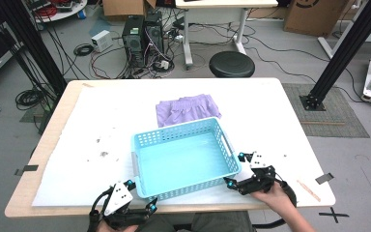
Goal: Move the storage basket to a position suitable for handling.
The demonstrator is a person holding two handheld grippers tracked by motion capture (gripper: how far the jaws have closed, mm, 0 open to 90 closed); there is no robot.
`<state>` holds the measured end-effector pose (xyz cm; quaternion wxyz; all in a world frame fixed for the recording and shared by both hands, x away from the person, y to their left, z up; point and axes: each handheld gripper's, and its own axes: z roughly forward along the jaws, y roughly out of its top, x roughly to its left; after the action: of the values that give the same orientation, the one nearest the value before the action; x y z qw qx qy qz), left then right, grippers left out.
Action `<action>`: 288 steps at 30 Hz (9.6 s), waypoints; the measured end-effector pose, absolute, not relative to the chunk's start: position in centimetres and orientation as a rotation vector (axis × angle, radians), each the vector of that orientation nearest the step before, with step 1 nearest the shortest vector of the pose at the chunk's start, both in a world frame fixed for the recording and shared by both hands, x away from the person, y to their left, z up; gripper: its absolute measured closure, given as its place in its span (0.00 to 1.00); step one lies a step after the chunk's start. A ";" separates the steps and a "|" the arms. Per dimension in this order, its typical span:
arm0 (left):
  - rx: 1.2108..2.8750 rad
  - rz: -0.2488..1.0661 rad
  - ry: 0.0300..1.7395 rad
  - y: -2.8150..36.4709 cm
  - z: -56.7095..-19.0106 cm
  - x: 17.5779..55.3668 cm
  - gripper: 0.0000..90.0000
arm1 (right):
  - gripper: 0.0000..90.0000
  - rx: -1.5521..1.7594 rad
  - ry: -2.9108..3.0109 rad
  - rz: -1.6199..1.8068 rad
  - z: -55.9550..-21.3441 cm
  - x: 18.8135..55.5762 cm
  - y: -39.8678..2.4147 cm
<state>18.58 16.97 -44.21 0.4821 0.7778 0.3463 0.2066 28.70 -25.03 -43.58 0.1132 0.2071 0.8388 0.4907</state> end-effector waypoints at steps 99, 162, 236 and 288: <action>1.835 0.554 0.809 18.0 -37.9 32.2 0.54 | 0.41 0.796 2.279 1.363 -37.2 34.3 -24.9; 1.839 0.499 0.994 16.0 -42.0 46.2 0.38 | 0.41 0.988 2.262 1.172 -39.9 48.2 -26.1; 1.969 0.332 1.123 12.2 -45.0 39.1 0.94 | 0.96 1.243 2.375 1.044 -44.6 41.5 -18.4; 1.978 0.194 1.035 10.7 -44.9 28.8 0.48 | 0.58 1.208 2.399 1.057 -44.7 29.7 -22.0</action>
<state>28.81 10.69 -44.94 0.4352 0.7948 0.4158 0.0778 29.68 -22.03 -44.66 0.1272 0.4149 0.8245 0.3631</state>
